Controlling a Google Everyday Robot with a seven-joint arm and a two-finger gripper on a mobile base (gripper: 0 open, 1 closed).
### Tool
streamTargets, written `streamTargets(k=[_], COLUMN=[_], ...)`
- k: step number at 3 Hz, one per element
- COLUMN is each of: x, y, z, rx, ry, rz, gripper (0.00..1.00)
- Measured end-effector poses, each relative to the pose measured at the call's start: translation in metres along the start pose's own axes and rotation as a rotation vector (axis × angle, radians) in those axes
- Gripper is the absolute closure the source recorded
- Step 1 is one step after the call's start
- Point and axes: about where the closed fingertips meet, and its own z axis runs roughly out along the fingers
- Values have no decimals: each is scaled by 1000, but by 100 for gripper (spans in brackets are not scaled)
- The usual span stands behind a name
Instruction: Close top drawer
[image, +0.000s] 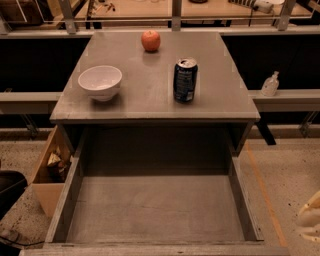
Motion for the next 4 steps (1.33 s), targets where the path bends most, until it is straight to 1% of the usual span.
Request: streamTargets(k=[1,2,3,4], x=[0,-6,-18,-17], y=[6,6,27,76], z=[6,8,19,59], rx=[-13,-3,23,-5], ry=[3,19,40,71], rz=[1,-12,-71,-125], gripper=[100,100,100,100])
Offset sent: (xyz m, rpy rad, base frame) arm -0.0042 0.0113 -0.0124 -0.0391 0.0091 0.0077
